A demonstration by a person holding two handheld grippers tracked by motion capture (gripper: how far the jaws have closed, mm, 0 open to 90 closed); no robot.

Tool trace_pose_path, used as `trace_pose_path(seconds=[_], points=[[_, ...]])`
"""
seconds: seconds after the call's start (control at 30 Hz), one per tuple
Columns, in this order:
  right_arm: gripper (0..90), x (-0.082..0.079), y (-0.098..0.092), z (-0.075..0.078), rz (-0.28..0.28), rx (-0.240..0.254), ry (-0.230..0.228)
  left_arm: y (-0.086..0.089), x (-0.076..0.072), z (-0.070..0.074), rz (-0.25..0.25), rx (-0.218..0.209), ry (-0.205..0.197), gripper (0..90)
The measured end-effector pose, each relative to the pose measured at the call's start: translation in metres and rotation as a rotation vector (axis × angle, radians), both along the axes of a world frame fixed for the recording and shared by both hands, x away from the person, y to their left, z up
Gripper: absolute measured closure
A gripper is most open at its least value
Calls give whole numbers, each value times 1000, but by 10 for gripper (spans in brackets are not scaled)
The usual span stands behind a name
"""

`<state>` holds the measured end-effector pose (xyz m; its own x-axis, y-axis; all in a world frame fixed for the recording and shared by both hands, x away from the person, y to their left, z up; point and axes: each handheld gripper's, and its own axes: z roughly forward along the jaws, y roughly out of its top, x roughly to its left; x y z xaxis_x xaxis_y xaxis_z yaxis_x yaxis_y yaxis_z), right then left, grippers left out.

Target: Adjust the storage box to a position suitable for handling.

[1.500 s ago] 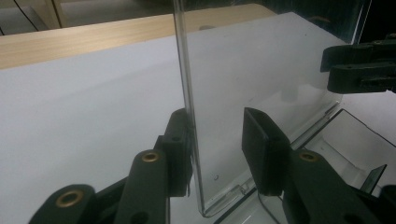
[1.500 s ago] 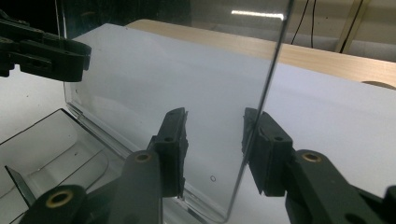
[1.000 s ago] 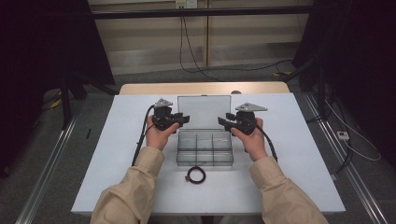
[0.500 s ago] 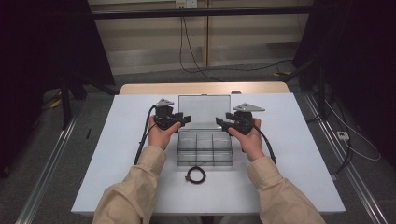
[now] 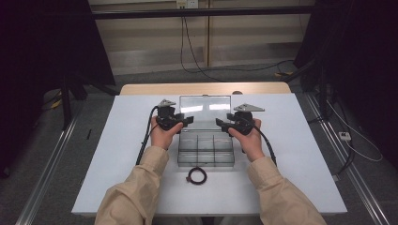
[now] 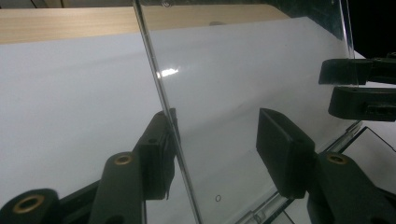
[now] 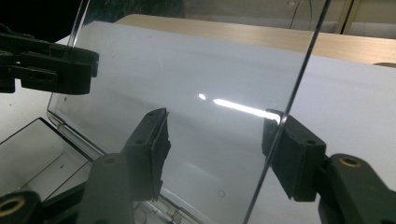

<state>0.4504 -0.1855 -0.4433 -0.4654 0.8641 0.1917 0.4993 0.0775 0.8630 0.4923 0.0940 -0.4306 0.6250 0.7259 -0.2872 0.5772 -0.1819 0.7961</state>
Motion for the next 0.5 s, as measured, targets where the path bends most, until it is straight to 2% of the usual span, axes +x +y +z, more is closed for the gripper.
trace_pose_path(seconds=[0.5], points=[[354, 4, 2, -4, -6, 9, 18, -3, 2, -6, 21, -17, 22, 431]])
